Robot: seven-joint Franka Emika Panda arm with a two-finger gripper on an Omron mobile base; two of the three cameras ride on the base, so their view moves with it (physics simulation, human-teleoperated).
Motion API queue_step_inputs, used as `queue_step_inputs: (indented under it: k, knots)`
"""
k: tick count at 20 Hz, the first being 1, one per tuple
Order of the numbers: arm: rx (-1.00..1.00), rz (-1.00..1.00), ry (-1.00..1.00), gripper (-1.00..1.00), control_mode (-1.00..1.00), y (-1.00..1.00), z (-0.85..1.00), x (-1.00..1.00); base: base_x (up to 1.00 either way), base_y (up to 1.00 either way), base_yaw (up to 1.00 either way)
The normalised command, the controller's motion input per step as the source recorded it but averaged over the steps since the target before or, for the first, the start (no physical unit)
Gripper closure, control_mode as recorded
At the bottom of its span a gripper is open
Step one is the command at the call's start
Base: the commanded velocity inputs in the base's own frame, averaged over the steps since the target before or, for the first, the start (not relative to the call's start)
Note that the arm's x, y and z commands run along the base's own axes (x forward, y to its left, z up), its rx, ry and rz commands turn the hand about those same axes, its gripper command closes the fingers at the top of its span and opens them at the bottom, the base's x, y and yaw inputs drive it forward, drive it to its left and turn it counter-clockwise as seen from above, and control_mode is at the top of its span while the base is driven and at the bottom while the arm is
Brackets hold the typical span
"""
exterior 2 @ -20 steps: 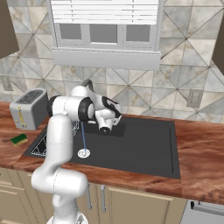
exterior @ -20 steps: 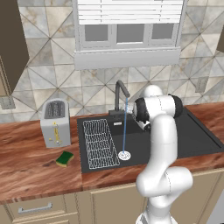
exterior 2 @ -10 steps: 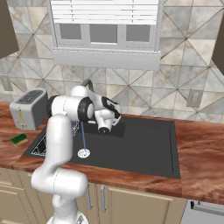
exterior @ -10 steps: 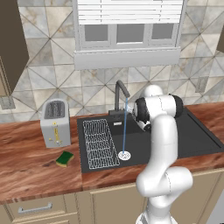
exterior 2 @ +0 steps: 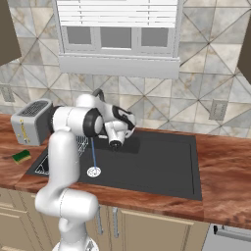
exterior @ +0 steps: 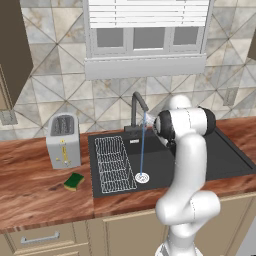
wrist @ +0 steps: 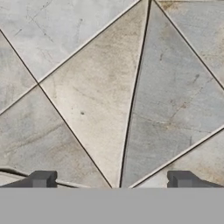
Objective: Soak the sponge with water for a few seconds and then drop it inside the sink.
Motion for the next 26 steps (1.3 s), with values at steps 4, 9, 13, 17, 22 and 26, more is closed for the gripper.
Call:
queue_step_inputs:
  k: [4,9,13,17,22,26]
  knots:
    - [0.04,0.0,0.0,-1.0,-1.0,0.0,0.37,-0.26,0.0,0.0,0.0]
    - [0.07,-0.01,0.06,-1.0,-1.0,-0.07,0.35,-0.32,0.0,0.0,0.0]
    - [0.12,-0.03,0.11,-1.0,-1.0,-0.28,0.44,-0.23,0.0,0.0,0.0]
    - [0.12,-0.06,0.11,-1.0,-1.0,-0.26,0.57,-0.28,0.0,0.0,0.0]
    - [0.12,-0.08,0.18,-1.0,-1.0,-0.3,0.35,-0.33,0.0,0.0,0.0]
    - [0.12,-0.09,0.19,-1.0,-1.0,-0.3,0.01,-0.45,0.0,0.0,0.0]
